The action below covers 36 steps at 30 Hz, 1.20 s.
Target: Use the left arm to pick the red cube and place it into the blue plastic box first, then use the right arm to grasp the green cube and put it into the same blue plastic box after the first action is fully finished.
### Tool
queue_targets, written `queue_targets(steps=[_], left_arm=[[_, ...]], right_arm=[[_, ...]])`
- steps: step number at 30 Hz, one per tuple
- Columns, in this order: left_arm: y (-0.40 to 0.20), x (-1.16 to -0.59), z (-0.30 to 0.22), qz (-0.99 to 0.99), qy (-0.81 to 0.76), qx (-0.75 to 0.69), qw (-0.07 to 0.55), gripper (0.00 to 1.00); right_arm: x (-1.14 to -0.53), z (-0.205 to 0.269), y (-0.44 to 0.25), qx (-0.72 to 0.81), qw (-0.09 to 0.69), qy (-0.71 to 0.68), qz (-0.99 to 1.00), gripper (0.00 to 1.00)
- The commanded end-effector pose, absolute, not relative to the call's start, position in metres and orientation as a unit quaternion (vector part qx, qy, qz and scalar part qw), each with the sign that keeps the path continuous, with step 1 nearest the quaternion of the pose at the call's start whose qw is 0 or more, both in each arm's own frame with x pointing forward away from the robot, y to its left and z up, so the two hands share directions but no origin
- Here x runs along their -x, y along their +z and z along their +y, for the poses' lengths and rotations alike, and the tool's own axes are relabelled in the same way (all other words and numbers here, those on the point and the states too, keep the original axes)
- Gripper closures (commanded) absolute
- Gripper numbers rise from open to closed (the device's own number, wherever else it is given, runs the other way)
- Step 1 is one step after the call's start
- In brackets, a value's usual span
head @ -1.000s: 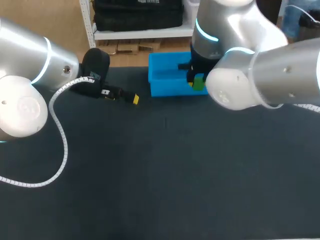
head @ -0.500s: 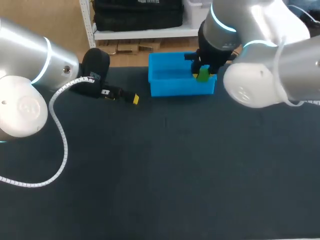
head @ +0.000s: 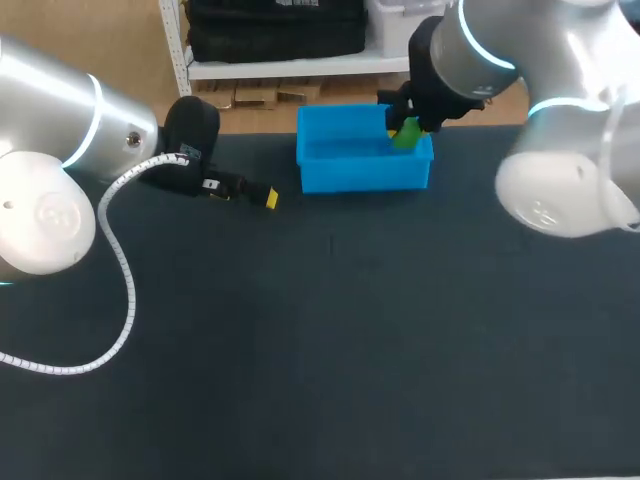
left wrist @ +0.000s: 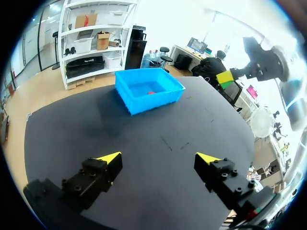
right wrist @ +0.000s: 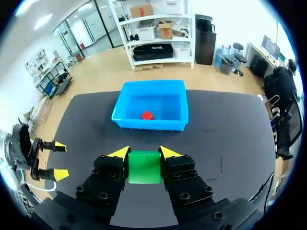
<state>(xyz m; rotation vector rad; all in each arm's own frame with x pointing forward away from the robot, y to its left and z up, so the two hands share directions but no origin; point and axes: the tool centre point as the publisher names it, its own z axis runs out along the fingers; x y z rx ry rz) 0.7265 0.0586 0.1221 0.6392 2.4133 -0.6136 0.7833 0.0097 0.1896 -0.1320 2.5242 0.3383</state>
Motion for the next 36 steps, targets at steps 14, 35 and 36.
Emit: queue_targets(steps=[14,35,36], left_arm=[[0.121,-0.727,0.059,0.899,-0.232,-0.24,0.283,0.0],[0.121,-0.727,0.059,0.899,-0.232,-0.24,0.283,0.0],[0.121,-0.727,0.059,0.899,-0.232,-0.24,0.283,0.0]], right_arm=[[-0.77,0.005,0.176,0.042,0.35,0.145,0.925,1.0],[-0.798,0.011,0.161,0.041,0.357,0.151,0.921,1.0],[-0.8,0.012,0.16,0.041,0.358,0.151,0.921,1.0]])
